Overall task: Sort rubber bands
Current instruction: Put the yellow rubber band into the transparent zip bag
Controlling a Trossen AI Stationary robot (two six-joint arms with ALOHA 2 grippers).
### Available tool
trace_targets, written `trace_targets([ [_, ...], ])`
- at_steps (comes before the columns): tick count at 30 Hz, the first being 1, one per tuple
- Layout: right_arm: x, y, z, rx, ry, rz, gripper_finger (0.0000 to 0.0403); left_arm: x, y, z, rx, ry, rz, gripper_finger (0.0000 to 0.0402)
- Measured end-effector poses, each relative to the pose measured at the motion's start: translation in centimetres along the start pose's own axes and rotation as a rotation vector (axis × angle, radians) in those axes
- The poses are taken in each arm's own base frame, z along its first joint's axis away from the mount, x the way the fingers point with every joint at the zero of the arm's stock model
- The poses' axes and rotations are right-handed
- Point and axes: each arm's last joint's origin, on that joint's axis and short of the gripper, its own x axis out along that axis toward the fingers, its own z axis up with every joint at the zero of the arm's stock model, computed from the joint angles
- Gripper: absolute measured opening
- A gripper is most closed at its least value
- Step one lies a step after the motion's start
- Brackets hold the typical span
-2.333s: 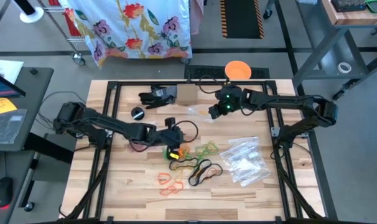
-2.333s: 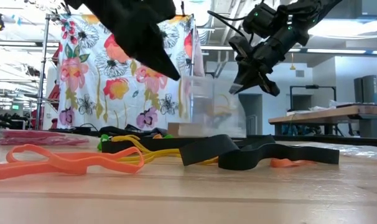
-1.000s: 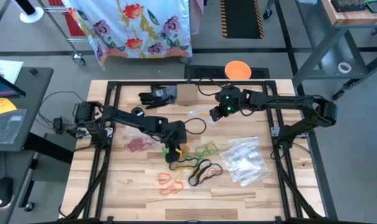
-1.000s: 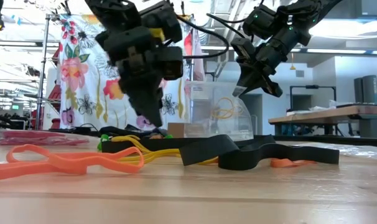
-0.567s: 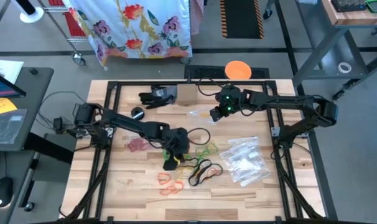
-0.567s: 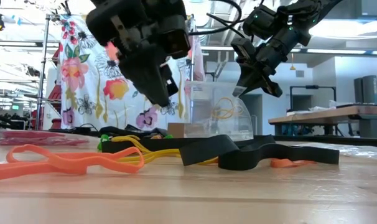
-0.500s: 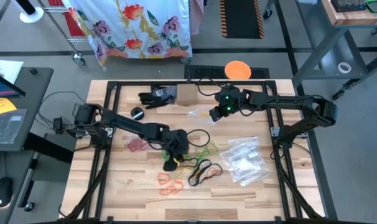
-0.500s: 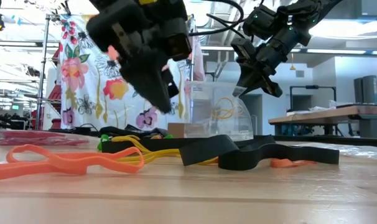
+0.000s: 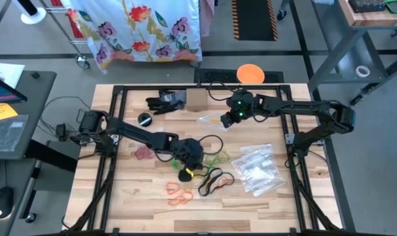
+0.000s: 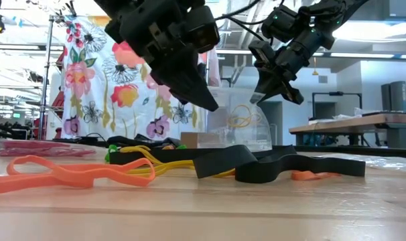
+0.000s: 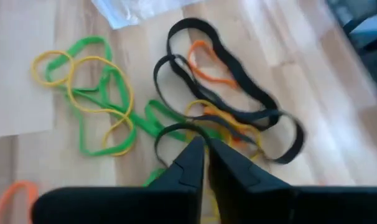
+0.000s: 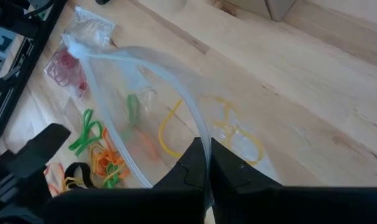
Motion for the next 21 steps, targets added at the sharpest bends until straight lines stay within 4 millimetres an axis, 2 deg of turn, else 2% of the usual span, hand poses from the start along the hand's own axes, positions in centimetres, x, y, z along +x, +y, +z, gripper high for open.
trace_targets([
  [4, 0.0, 0.2, -0.1, -0.006, 0.004, 0.004, 0.0, 0.2, -0.9, 0.1, 0.051, -0.01, 0.04, 0.0073],
  [7, 0.1, 0.4, -0.3, -0.014, 0.009, 0.008, 0.0, 0.2, -1.4, 0.0, -0.085, -0.001, -0.021, 0.0107],
  [9, 0.1, 0.6, -0.4, -0.019, 0.012, 0.012, 0.0, 0.2, -1.6, -0.3, -0.102, 0.035, -0.077, 0.0123],
  [12, 0.1, 0.6, -0.5, -0.021, 0.013, 0.013, 0.0, 0.5, -2.0, -0.8, -0.09, 0.077, -0.069, 0.0132],
  [21, 0.1, 0.6, -0.5, -0.022, 0.012, 0.012, 0.0, 3.4, -2.1, -3.1, -0.093, 0.196, -0.053, 0.0134],
])
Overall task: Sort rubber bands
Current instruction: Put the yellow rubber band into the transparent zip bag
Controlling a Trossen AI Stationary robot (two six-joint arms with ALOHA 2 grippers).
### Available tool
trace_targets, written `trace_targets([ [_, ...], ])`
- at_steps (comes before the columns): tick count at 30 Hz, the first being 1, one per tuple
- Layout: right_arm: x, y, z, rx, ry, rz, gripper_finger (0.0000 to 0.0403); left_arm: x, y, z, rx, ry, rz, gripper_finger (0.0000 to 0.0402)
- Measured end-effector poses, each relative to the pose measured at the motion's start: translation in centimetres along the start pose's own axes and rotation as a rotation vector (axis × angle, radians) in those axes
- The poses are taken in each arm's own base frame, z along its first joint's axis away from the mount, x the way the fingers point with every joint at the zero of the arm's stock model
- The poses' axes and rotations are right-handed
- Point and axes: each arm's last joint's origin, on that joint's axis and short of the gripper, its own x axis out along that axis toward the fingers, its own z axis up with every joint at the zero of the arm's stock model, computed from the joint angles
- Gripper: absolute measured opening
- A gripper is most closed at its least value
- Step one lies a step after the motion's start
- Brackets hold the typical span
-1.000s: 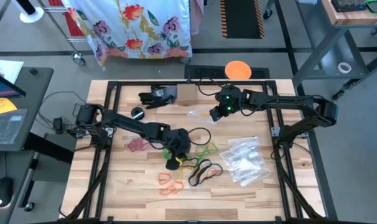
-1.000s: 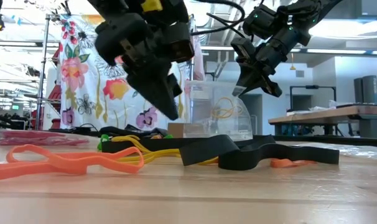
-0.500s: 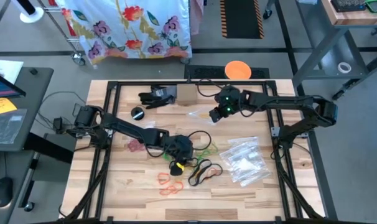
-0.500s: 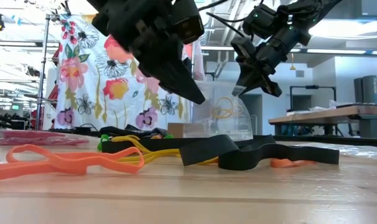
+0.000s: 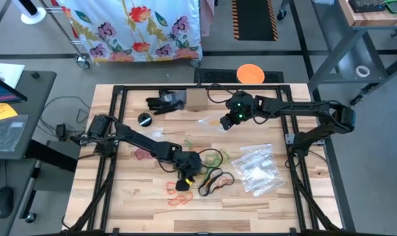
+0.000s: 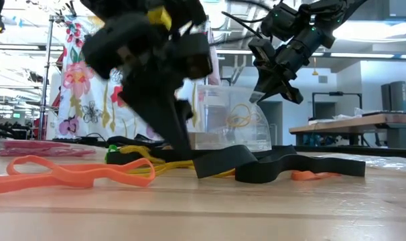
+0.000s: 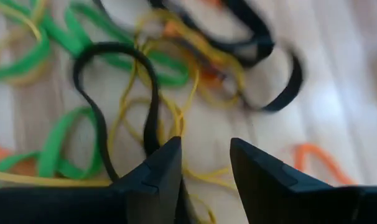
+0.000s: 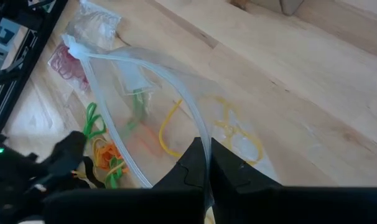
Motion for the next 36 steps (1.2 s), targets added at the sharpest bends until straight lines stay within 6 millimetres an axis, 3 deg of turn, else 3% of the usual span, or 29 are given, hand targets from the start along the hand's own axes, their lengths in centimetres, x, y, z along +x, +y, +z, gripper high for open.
trace_targets([
  [12, 0.0, 0.0, 0.0, 0.002, -0.001, -0.003, 0.0, -0.1, 2.0, -0.5, -0.058, 0.055, 0.095, 0.0129],
  [15, 0.0, 0.1, -0.1, 0.0, 0.001, -0.001, 0.0, 0.0, 2.1, -0.6, -0.025, 0.064, 0.096, 0.0096],
  [19, 0.0, 0.1, -0.1, -0.002, 0.001, 0.0, 0.0, -0.1, 2.2, -0.7, -0.031, 0.078, 0.062, 0.0017],
  [23, 0.0, 0.1, -0.1, -0.001, 0.001, 0.0, 0.0, -0.2, 2.1, -0.5, -0.01, 0.09, 0.04, 0.0004],
  [27, 0.0, 0.1, -0.1, -0.002, 0.001, 0.0, 0.0, -1.7, 0.6, 0.8, 0.068, 0.07, -0.064, 0.0001],
  [30, 0.0, 0.1, -0.1, -0.001, 0.001, -0.001, 0.0, -4.3, -1.6, 2.6, 0.183, -0.048, -0.1, 0.0001],
  [36, 0.0, 0.1, -0.1, -0.001, 0.003, -0.001, 0.0, -7.6, -4.7, 3.5, 0.318, -0.18, 0.001, 0.0],
])
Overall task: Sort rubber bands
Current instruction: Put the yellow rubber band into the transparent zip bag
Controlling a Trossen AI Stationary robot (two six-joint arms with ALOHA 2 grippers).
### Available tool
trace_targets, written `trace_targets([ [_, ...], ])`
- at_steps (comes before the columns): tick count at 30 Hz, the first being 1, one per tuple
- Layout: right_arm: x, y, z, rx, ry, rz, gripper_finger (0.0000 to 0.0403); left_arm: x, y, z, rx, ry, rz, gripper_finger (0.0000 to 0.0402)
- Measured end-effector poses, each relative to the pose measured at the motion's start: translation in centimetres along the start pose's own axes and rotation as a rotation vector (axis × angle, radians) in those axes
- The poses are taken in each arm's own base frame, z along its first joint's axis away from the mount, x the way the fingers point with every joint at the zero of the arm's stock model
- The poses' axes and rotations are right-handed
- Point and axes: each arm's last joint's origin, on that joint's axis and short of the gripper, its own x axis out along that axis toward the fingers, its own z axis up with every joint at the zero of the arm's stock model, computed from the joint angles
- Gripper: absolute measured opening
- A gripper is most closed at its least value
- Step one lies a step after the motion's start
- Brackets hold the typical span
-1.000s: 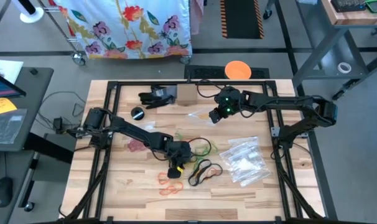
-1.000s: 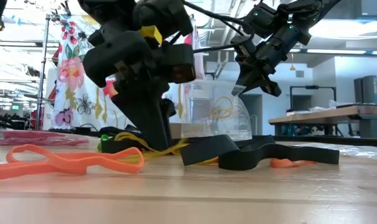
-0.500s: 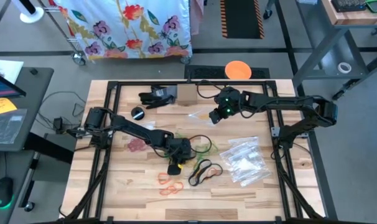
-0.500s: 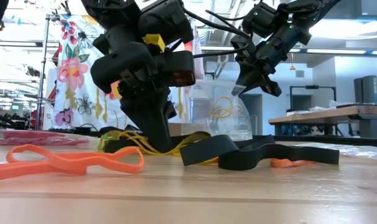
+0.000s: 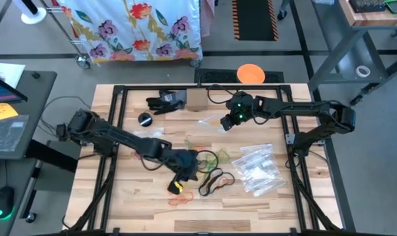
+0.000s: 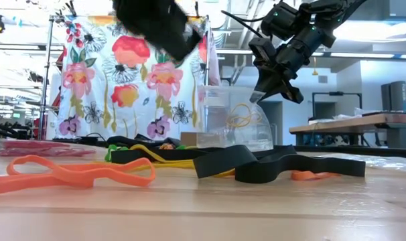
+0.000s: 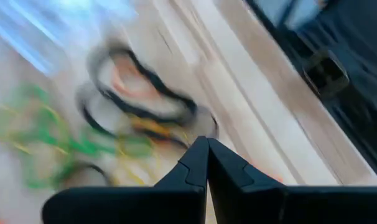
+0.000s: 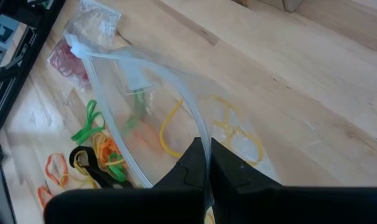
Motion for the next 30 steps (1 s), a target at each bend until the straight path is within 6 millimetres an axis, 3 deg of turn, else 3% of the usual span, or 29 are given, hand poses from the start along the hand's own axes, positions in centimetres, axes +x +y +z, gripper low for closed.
trace_targets([
  [2, 0.0, 0.0, -0.1, 0.0, 0.004, -0.003, 0.0, -0.1, -0.4, 0.2, -0.013, -0.006, 0.073, 0.0],
  [8, 0.0, 0.1, -0.1, -0.003, 0.002, 0.003, 0.0, 2.0, -0.2, -2.0, -0.018, 0.111, 0.219, 0.0],
  [18, 0.1, 0.3, -0.1, -0.011, -0.003, 0.014, 0.0, 6.1, 2.4, -4.7, -0.14, 0.207, 0.308, 0.0011],
  [24, 0.1, 0.4, -0.1, -0.012, -0.006, 0.016, 0.0, 6.4, 3.4, -5.2, -0.362, 0.197, 0.325, 0.0057],
  [30, 0.1, 0.4, -0.1, -0.013, -0.007, 0.016, 0.0, 6.3, 3.3, -4.8, -0.299, 0.216, 0.284, 0.0069],
])
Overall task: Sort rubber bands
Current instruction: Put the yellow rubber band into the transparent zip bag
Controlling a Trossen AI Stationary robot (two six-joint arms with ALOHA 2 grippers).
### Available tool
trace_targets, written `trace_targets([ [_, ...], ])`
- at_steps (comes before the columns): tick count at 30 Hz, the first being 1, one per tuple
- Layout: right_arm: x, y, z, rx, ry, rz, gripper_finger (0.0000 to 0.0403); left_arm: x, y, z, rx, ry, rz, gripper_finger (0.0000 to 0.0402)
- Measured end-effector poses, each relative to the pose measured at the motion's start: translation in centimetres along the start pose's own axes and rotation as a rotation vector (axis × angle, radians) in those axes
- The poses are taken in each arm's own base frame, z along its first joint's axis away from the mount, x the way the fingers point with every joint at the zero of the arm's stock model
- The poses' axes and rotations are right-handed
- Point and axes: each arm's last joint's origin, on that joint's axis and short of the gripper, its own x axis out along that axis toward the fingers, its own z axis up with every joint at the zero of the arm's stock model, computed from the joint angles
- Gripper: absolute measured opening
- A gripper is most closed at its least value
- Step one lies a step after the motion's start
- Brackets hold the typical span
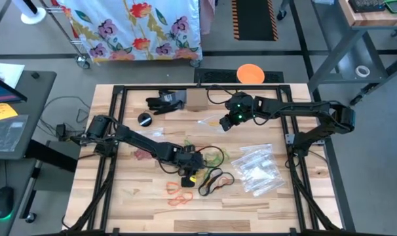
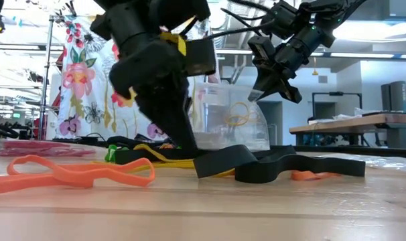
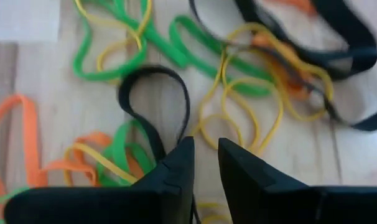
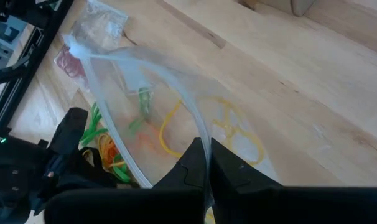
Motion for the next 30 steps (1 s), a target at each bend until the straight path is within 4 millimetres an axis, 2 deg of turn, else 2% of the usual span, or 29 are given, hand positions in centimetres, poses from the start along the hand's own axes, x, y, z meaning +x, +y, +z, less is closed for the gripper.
trace_targets([
  [5, 0.0, 0.0, 0.0, -0.002, 0.0, 0.0, 0.0, -0.8, -0.2, 2.0, 0.001, -0.054, 0.007, 0.0072],
  [9, 0.0, 0.0, 0.0, -0.001, 0.0, 0.0, 0.0, -1.3, -0.3, 3.1, 0.001, -0.099, 0.024, 0.009],
  [12, 0.0, 0.0, 0.0, -0.001, 0.001, -0.001, 0.0, -1.0, -0.2, 2.7, -0.006, -0.081, 0.043, 0.0116],
  [14, 0.0, 0.0, 0.0, -0.001, 0.0, 0.0, 0.0, -0.9, -0.5, 2.4, -0.074, -0.049, 0.002, 0.0135],
  [18, 0.0, 0.0, 0.0, -0.001, 0.0, 0.0, 0.0, -0.5, -2.0, 1.2, -0.1, 0.038, -0.041, 0.0158],
  [23, 0.0, 0.1, 0.0, -0.001, -0.002, 0.003, 0.0, -0.2, -3.5, 0.7, -0.026, 0.017, 0.039, 0.0161],
  [30, 0.0, 0.2, -0.1, -0.004, 0.0, 0.006, 0.0, 0.3, -2.9, -0.3, -0.041, 0.031, 0.114, 0.0162],
])
